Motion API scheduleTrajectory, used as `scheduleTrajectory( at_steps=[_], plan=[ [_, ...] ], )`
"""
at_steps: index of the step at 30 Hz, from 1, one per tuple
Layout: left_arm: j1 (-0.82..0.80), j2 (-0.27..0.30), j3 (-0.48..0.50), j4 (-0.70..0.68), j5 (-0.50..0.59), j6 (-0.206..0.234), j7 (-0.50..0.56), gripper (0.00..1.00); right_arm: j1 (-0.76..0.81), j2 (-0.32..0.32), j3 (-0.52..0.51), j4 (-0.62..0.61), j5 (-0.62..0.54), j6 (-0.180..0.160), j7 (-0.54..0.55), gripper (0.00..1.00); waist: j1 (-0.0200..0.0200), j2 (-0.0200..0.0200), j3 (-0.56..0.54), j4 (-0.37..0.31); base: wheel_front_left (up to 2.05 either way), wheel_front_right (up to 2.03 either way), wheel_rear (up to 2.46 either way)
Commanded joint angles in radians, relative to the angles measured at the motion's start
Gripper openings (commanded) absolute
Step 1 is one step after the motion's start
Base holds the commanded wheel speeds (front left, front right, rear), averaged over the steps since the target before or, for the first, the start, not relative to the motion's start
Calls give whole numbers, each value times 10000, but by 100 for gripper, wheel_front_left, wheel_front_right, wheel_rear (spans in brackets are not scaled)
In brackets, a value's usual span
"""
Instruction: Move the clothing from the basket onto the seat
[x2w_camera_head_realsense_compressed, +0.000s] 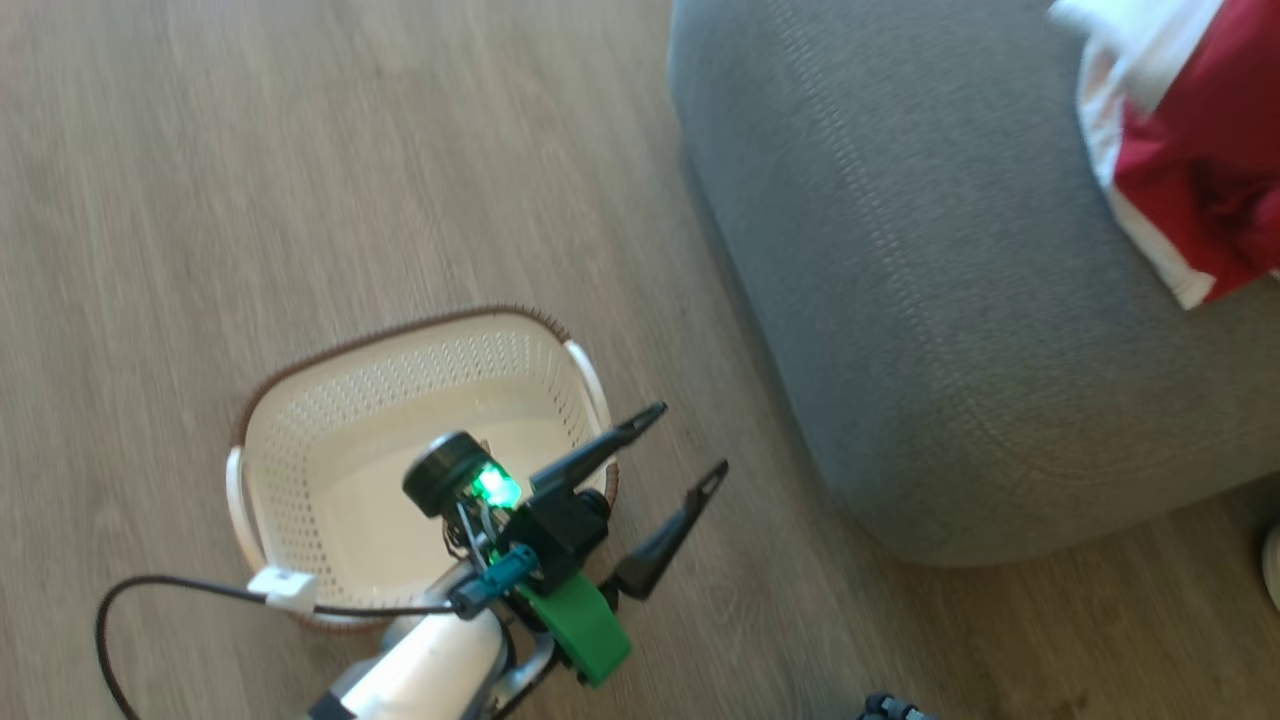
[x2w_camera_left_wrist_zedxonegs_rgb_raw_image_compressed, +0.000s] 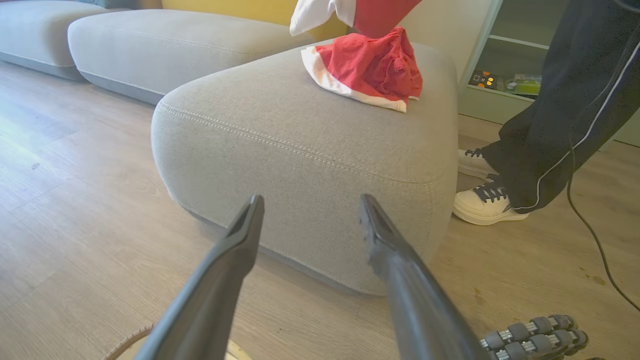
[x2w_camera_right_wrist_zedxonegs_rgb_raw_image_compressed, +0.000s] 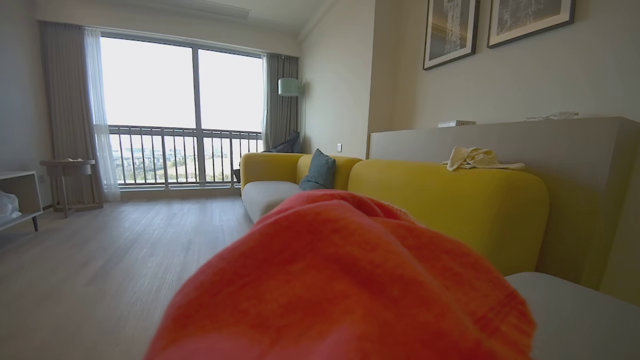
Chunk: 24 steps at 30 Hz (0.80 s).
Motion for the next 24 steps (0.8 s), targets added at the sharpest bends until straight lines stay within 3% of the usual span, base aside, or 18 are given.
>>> scheduleTrajectory(
  at_steps=[1,12,24],
  plan=[
    [-366,123,322,-352,15,-10,-51,100,-579,-361,253,-115,-105,0,88,0,-2,0,362,232,0,0,0],
    [-756,327,418,-541,32,-10,-51,100,-3744,-1433,770,2608,-1155,0,526,0,-2,0,1145,904,0,0,0],
    [-869,508,581,-670,63,-10,-51,100,-4937,-1973,-975,6173,-2923,0,381,0,-2,0,1548,1308,0,0,0]
  ],
)
